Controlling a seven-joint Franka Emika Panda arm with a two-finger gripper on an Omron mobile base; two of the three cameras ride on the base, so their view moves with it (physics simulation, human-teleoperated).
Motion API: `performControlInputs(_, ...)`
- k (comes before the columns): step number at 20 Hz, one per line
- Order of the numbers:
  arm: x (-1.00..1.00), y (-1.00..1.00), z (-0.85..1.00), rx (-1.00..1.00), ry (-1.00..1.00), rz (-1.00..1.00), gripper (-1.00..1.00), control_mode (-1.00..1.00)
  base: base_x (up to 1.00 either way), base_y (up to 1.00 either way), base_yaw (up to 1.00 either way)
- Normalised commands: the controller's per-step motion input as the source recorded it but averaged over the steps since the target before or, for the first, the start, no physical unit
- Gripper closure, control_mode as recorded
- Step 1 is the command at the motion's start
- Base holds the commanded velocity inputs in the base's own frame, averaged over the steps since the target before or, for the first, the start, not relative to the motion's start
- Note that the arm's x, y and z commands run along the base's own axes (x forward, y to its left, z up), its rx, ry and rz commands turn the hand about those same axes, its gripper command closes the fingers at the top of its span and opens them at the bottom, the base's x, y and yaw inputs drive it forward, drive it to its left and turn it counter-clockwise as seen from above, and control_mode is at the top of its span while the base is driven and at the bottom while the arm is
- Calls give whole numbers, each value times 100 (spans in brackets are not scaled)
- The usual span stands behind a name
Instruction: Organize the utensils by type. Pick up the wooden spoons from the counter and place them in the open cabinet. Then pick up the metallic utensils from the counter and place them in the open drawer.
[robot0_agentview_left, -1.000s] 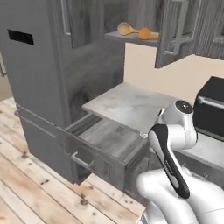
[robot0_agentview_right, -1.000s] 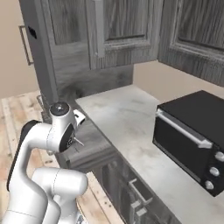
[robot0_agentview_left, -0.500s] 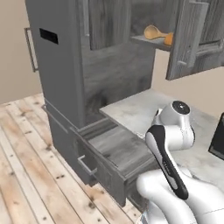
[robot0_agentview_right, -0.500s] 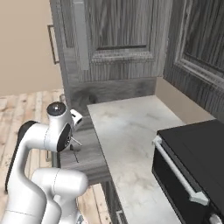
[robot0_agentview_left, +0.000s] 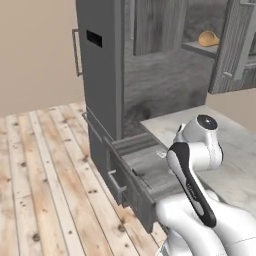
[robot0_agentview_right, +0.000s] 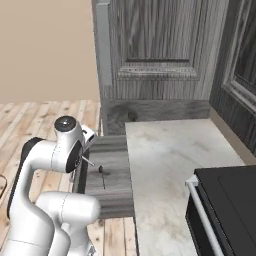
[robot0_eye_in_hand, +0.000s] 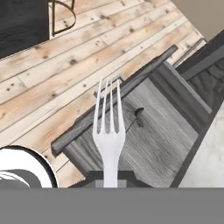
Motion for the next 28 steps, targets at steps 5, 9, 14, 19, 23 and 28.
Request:
performControlInputs(5, 0, 0, 0, 0, 0, 0, 100, 100, 42, -19, 24)
performControlInputs(9, 7, -17, -15, 0, 5, 5, 100, -100, 12, -14, 8)
performControlInputs(14, 23, -26, -31, 0, 5, -6, 100, -100, 0, 0, 0)
performControlInputs(19, 40, -1, -47, 0, 0, -24, 100, -100, 0, 0, 0)
performControlInputs(23, 29, 21, -46, 0, 0, -45, 100, -100, 0, 0, 0)
performControlInputs(28, 57, 1, -50, -4, 0, -59, 100, -100, 0, 0, 0)
